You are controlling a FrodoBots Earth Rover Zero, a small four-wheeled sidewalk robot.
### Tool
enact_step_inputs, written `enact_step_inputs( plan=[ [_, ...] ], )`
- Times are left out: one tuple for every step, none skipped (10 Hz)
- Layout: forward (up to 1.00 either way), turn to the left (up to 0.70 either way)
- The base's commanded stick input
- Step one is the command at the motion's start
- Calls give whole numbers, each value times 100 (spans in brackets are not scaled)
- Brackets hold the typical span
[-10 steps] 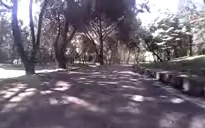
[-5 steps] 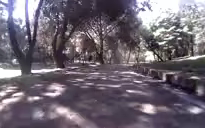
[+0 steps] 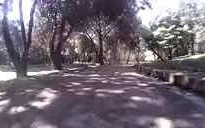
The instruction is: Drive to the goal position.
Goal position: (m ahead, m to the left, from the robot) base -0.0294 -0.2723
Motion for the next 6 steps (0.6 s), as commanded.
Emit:
enact_step_inputs(
  plan=[
    [85, -14],
    [85, -20],
    [85, -13],
    [85, -6],
    [85, 0],
    [85, 0]
  ],
)
